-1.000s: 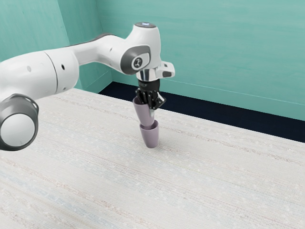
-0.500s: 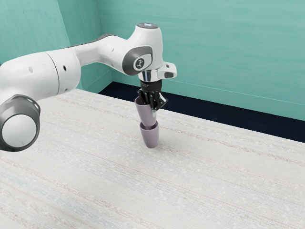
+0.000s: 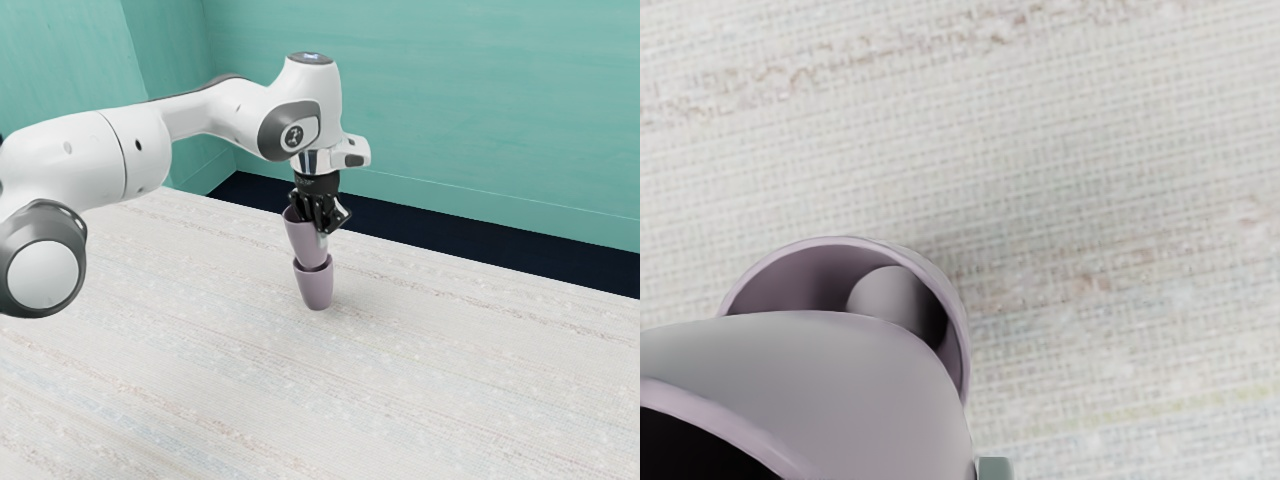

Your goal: Place the left cup onto the right cup

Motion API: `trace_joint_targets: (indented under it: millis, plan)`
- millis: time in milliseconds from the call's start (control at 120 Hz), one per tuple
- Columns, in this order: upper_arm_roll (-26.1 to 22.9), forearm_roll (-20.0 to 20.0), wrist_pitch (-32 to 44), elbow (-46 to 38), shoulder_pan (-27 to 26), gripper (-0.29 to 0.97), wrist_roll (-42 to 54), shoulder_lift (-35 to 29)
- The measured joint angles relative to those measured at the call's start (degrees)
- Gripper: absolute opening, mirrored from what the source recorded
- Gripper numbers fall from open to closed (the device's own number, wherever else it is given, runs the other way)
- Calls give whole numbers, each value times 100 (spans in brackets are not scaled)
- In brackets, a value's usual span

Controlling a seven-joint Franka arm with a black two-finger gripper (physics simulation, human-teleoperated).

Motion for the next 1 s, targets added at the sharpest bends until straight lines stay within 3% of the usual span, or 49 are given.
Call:
trace_joint_targets:
  millis: [1000]
  plan:
    - [-14,122,26,148,6,-11,54,174]
